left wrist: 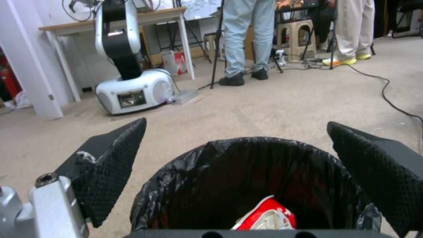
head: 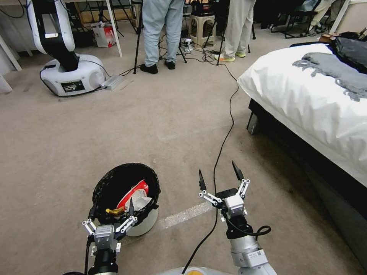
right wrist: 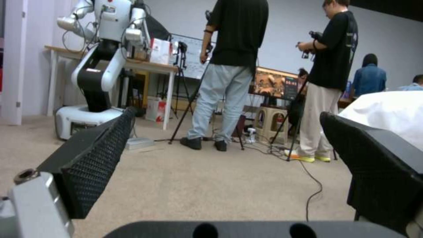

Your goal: Pick up the trash bin, then pick up the garbage from the floor and place it into the trash bin.

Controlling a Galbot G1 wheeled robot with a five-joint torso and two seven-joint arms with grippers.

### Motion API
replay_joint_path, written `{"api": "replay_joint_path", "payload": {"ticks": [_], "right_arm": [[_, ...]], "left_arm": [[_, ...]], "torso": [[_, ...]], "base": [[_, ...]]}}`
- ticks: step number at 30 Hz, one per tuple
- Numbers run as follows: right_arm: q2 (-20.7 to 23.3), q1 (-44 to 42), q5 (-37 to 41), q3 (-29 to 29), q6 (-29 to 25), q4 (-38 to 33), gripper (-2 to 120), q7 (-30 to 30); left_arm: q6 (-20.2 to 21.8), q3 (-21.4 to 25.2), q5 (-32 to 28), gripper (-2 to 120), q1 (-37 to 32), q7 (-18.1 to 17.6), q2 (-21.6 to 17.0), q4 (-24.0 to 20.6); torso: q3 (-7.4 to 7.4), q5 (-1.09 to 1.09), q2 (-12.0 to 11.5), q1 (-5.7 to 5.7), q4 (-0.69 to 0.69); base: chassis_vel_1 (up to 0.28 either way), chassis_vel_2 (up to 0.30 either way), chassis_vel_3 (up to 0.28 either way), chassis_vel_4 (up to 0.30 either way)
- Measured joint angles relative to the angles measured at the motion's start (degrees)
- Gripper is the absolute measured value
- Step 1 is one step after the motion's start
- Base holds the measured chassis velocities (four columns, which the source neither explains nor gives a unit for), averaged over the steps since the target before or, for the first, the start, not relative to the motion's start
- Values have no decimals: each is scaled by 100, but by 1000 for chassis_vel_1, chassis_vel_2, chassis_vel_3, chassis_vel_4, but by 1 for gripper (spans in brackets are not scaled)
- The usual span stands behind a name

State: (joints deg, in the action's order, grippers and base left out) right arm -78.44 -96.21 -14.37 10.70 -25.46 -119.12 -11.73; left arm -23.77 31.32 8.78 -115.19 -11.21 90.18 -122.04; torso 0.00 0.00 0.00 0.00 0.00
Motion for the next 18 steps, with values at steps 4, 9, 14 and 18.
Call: {"api": "replay_joint_path", "payload": {"ticks": [4, 9, 14, 18], "right_arm": [[0, 0, -2, 0, 0, 0, 100, 1], [0, 0, -4, -1, 0, 0, 100, 1], [1, 0, -4, -1, 0, 0, 100, 2], [1, 0, -4, -1, 0, 0, 100, 2]], "left_arm": [[8, 2, -6, 100, 1, -1, -1, -1], [14, 3, -10, 100, 3, -3, -1, -3], [17, 4, -11, 100, 3, -5, -1, -4], [20, 5, -13, 100, 3, -6, -2, -5]], "torso": [[0, 0, 0, 0, 0], [0, 0, 0, 0, 0], [0, 0, 0, 0, 0], [0, 0, 0, 1, 0]], "base": [[0, 0, 0, 0], [0, 0, 0, 0], [0, 0, 0, 0], [0, 0, 0, 0]]}}
